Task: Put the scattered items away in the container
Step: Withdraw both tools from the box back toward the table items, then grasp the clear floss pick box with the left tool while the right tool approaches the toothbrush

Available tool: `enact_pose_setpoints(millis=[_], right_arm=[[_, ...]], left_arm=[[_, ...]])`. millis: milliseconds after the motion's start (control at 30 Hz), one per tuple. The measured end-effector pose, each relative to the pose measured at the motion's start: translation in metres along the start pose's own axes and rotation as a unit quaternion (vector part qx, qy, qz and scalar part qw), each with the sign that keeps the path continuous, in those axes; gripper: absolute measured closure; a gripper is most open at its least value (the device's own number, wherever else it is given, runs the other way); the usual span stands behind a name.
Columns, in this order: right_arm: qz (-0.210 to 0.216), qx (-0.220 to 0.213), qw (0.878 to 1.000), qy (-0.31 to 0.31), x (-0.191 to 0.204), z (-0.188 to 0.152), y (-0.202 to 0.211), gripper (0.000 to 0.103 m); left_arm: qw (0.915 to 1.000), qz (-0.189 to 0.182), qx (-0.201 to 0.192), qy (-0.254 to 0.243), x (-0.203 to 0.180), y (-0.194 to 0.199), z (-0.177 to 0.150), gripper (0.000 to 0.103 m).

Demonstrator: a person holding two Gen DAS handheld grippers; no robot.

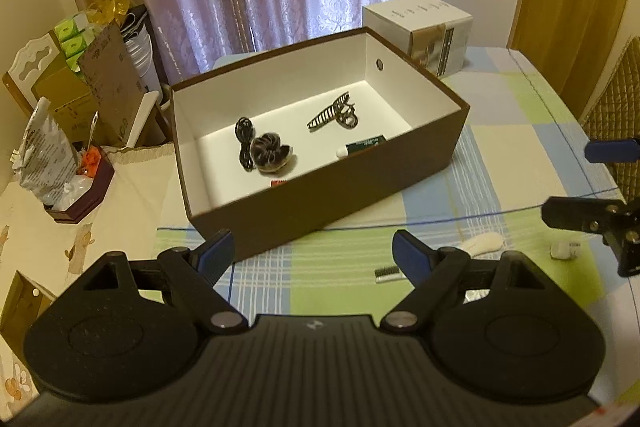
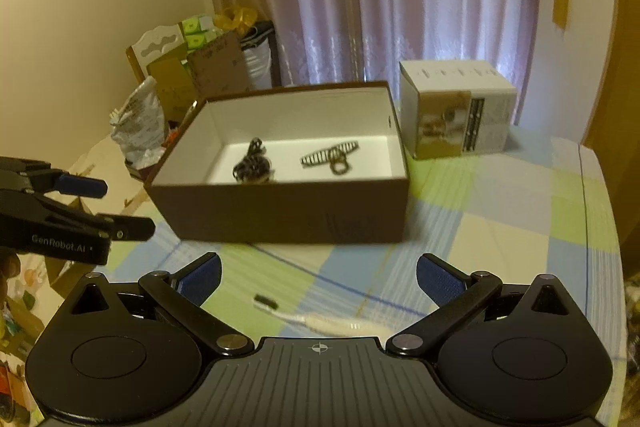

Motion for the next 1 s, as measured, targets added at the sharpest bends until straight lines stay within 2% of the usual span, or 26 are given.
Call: enact_pose_setpoints(millis=[433,700,1000], right_arm=[[-0.026,0.024,0.999,-0.024,-0.019,-0.064,0.012,0.002],[-0.058,0.050,0.996,-0.046,-0.040,-0.115,0.022,0.002],[-0.085,0.085,0.990,-0.075,-0.063,-0.151,0.023,0.002]], left_arm=[[0.9998,0.007,0.015,-0.011,-0.011,-0.009,-0.032,0.020],[0.9983,-0.023,0.029,-0.045,-0.038,-0.023,-0.059,0.020],[0.9927,-0.062,0.033,-0.097,-0.076,-0.036,-0.076,0.020]])
Point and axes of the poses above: each gripper's, at about its wrist camera, not at the fingertips, and y roughly against the way its jaws point, x to its left, z to its top, the point moved 9 cm from there along -y, roughly the way its jaws point, and after that the axes turned 10 degrees about x, right-handed, at the moved point
